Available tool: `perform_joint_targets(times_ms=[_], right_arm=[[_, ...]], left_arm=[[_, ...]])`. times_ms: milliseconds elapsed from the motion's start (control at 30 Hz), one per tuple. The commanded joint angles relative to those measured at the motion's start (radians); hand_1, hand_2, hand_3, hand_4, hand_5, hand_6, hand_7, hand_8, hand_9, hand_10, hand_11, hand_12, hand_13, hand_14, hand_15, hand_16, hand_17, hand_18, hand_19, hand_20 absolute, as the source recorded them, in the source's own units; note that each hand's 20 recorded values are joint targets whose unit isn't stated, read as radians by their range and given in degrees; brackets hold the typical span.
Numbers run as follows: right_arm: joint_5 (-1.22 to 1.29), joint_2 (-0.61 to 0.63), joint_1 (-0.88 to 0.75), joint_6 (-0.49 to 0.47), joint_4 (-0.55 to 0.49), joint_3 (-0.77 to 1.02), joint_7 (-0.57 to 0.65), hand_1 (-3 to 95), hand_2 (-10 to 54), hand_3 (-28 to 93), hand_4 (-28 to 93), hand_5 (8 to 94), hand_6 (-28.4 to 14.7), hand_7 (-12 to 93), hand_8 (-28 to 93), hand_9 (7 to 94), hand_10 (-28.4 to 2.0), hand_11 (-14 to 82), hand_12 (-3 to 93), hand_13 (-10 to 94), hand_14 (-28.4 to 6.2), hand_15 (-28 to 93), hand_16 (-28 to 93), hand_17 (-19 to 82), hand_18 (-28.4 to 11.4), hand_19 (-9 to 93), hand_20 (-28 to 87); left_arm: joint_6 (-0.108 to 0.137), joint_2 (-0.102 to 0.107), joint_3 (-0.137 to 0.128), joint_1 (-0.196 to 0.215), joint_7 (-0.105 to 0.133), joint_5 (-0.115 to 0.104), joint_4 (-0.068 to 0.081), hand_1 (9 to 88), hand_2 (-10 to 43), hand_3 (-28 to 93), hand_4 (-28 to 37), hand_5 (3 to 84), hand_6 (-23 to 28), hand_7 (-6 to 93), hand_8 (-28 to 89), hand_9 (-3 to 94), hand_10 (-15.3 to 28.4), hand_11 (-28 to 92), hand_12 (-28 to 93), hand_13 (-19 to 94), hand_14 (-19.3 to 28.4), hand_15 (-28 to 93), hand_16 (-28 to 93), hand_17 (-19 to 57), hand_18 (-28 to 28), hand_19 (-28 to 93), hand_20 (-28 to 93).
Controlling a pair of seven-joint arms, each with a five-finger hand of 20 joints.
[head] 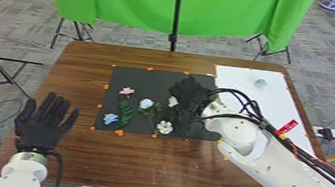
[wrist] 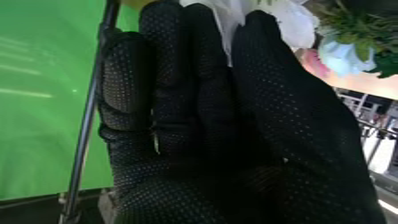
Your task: Arrange flowers
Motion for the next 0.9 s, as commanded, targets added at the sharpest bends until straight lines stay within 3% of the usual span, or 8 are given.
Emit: perform_joint_targets(times_ms=[33, 100, 167, 267, 367, 433, 500, 900], right_arm=[[0.029, 0.003, -0.014, -0.079, -0.015, 0.031, 0.03, 61.5, -4.7, 62, -28, 66.0, -1.4, 35, 9, 77.4, -11.0, 11.1, 43.7, 67, -6.9, 39, 40, 38, -18.3, 76, 35], [0.031, -0.006, -0.021, -0.126, -0.015, 0.048, 0.026, 61.5, -4.9, 62, -28, 66.3, -1.7, 33, 8, 77.2, -11.1, 10.6, 42.9, 67, -7.2, 39, 40, 38, -18.3, 76, 35], [0.049, -0.023, -0.031, -0.245, -0.033, 0.08, 0.043, 61.5, -4.6, 61, -28, 67.4, -2.1, 30, 7, 77.0, -11.7, 10.8, 41.3, 67, -7.5, 38, 39, 38, -18.1, 75, 35], [0.077, -0.039, -0.04, -0.31, -0.04, 0.105, 0.065, 59.6, -3.9, 61, -28, 68.3, -3.3, 24, 7, 74.0, -13.3, 15.3, 34.5, 65, -9.7, 39, 35, 37, -18.2, 73, 34], [0.118, -0.044, -0.053, -0.317, -0.053, 0.127, 0.092, 52.5, -5.0, 66, -28, 62.2, -3.8, 21, 4, 66.7, -16.0, 20.5, 22.9, 61, -12.6, 45, 25, 35, -19.9, 75, 34], [0.157, -0.047, -0.058, -0.316, -0.062, 0.14, 0.114, 47.9, -6.0, 71, -28, 59.1, -3.3, 20, -7, 63.2, -16.8, 19.4, 20.5, 59, -13.3, 47, 23, 34, -20.8, 77, 35], [0.189, -0.048, -0.06, -0.316, -0.075, 0.151, 0.134, 47.3, -6.2, 72, -28, 58.3, -3.3, 21, -10, 62.5, -17.1, 18.9, 20.1, 59, -13.4, 47, 23, 34, -21.0, 77, 35], [0.313, -0.062, -0.083, -0.313, -0.138, 0.295, 0.226, 41.8, -9.5, 74, -27, 45.5, -7.2, 12, -8, 49.2, -20.3, 11.9, 17.7, 52, -16.2, 49, 21, 32, -23.3, 79, 34]], left_arm=[[-0.027, 0.004, -0.002, 0.016, -0.017, 0.017, 0.009, 27.5, 13.8, 75, -28.3, 43.6, 6.6, 26.9, -14, 41.0, 14.9, 34, 14, 34, 14.8, 54, -7, -4.5, 15.2, 41, 20], [-0.024, 0.003, -0.001, 0.016, -0.02, 0.01, 0.009, 27.5, 13.8, 75, -28.3, 43.5, 6.6, 26.7, -14, 40.9, 14.8, 34, 14, 34, 14.8, 54, -7, -4.5, 15.2, 41, 20], [-0.029, 0.002, -0.001, 0.019, -0.025, 0.014, 0.009, 27.6, 13.8, 75, -28.3, 43.5, 6.6, 26.6, -14, 40.8, 14.8, 33, 14, 34, 14.8, 54, -7, -4.5, 15.2, 41, 20], [-0.022, 0.001, 0.0, 0.018, -0.02, -0.004, 0.008, 27.6, 13.8, 75, -28.3, 43.5, 6.5, 26.5, -14, 40.9, 14.9, 33, 14, 34, 14.8, 54, -7, -4.5, 15.2, 41, 20], [-0.014, 0.002, -0.004, 0.017, -0.018, -0.027, 0.007, 27.6, 13.7, 75, -28.3, 43.5, 6.5, 26.4, -14, 40.9, 14.9, 33, 14, 34, 14.8, 54, -7, -4.5, 15.2, 41, 20], [-0.008, 0.001, -0.007, 0.019, -0.012, -0.04, 0.004, 27.6, 13.7, 75, -28.3, 43.5, 6.6, 26.4, -14, 41.0, 14.9, 34, 14, 34, 14.9, 54, -7, -4.5, 15.2, 41, 20], [-0.007, 0.0, -0.008, 0.02, -0.01, -0.046, 0.003, 27.6, 13.7, 75, -28.3, 43.6, 6.6, 26.4, -14, 41.0, 14.9, 34, 14, 34, 14.9, 54, -7, -4.5, 15.2, 41, 20], [-0.005, -0.005, -0.006, 0.018, -0.007, -0.053, 0.004, 27.7, 12.7, 76, -28.3, 42.8, 6.8, 26.6, -14, 40.6, 14.7, 34, 14, 34, 14.8, 54, -7, -4.5, 15.2, 41, 21]])
